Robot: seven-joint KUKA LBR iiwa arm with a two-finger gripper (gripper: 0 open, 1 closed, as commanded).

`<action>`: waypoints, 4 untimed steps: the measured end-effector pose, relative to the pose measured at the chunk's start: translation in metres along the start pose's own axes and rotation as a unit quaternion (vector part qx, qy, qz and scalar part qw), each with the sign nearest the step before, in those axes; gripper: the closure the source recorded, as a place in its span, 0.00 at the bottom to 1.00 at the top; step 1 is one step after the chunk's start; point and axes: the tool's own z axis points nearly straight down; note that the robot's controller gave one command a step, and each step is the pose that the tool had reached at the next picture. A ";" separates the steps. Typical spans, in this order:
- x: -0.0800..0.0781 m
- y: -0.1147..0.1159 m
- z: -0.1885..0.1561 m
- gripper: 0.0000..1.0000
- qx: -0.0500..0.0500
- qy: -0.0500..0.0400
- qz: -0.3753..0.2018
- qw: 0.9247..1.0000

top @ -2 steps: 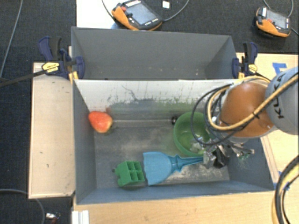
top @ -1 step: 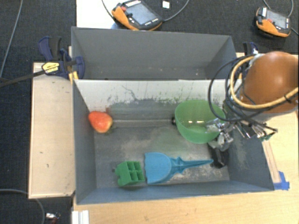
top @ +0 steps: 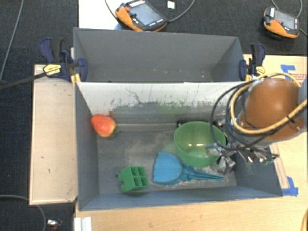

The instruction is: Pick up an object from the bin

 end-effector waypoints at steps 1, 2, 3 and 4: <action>-0.017 0.009 -0.010 1.00 0.006 -0.009 0.031 0.999; -0.008 0.027 0.058 1.00 0.002 -0.002 -0.056 0.998; -0.014 0.014 0.073 1.00 0.013 -0.011 -0.237 0.971; -0.025 0.028 -0.038 1.00 0.003 -0.005 -0.118 0.993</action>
Offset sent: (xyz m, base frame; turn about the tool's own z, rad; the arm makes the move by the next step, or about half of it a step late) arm -0.0048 0.0276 -0.0567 -0.1124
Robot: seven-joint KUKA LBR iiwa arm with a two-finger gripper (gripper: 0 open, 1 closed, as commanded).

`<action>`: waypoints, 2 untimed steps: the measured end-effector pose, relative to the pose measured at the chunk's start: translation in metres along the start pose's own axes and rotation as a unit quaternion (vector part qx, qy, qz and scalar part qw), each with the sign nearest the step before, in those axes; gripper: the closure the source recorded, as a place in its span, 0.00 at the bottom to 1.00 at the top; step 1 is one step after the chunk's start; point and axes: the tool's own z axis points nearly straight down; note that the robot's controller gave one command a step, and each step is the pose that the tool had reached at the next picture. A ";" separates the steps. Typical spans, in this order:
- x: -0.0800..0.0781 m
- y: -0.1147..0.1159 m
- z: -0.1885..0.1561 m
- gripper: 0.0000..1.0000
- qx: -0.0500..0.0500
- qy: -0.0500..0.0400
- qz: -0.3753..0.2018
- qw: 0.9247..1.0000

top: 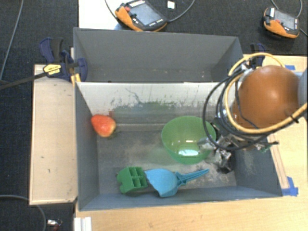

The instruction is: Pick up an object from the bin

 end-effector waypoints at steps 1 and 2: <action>0.006 0.003 -0.072 1.00 0.004 -0.004 -0.091 0.996; -0.020 0.034 0.034 1.00 0.004 -0.004 -0.077 0.997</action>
Offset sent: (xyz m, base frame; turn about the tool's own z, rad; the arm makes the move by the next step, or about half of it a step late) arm -0.0083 0.0408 -0.0351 -0.1541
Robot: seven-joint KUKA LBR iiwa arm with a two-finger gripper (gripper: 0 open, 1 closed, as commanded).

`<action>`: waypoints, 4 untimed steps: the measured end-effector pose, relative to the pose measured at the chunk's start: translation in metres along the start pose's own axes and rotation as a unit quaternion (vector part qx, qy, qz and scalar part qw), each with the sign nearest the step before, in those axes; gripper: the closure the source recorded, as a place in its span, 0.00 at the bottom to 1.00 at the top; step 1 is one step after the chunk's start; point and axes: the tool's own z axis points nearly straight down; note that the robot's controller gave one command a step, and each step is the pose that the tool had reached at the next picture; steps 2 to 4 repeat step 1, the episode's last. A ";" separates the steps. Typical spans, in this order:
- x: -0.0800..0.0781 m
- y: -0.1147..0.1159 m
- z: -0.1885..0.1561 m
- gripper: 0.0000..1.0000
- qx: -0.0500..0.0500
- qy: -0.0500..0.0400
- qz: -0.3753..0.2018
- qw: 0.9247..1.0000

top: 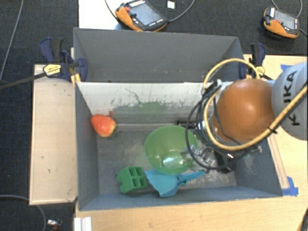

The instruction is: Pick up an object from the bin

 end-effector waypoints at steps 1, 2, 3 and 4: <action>0.027 -0.023 -0.053 1.00 0.004 -0.002 -0.111 0.994; 0.027 -0.023 -0.053 1.00 0.004 -0.002 -0.111 0.994; 0.027 -0.023 -0.053 1.00 0.004 -0.002 -0.111 0.994; 0.027 -0.023 -0.053 1.00 0.004 -0.002 -0.111 0.994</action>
Offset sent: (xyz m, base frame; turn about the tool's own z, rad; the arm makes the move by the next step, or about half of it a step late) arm 0.0192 0.0064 -0.0854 -0.2727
